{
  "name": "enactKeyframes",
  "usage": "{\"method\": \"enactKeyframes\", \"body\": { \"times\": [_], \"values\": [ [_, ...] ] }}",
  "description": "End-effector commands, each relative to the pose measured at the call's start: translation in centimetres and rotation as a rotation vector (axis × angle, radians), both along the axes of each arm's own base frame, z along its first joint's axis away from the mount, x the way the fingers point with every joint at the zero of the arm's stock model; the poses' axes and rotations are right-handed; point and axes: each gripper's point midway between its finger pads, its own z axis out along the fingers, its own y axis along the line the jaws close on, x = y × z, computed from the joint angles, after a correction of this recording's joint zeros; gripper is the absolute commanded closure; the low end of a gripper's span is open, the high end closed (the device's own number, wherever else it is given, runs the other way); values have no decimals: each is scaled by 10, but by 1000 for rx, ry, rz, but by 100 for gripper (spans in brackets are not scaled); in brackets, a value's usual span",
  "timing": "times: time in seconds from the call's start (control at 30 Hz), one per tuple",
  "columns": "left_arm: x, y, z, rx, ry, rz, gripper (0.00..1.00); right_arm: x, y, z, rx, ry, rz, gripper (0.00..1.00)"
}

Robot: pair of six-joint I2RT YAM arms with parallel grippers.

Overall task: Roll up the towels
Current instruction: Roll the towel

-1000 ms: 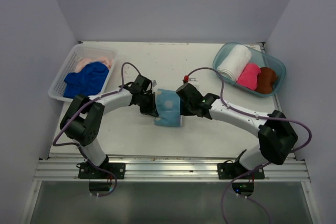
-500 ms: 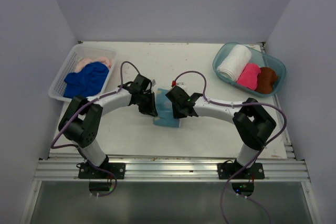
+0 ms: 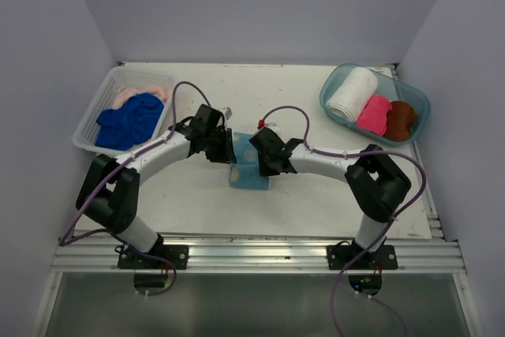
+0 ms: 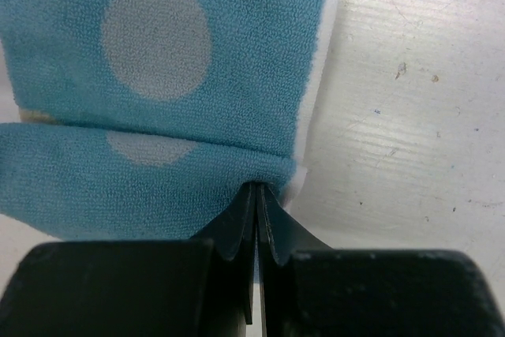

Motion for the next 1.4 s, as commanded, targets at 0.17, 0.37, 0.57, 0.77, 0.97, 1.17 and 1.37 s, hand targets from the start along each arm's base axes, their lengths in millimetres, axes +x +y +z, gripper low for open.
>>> {"method": "enactKeyframes", "body": {
  "times": [0.17,0.37,0.57,0.77,0.97,1.17,1.37],
  "values": [
    [51,-24,-5,-25,-56,-25,73,9,8,39,61,-73,27,97],
    [51,-16,-39,30,11,-17,79,10,8,58,81,-101,31,94],
    [4,0,-58,5,109,49,82,3,10,95,180,-136,14,90],
    [-43,0,-52,-118,173,135,82,-28,19,97,219,-95,26,90],
    [-63,12,-29,-95,152,133,80,-70,38,83,256,-28,61,91],
    [-55,23,-3,-16,95,107,78,-96,57,65,261,22,103,91],
    [-53,28,12,-2,40,87,78,-78,69,28,178,7,101,90]
  ]
}}
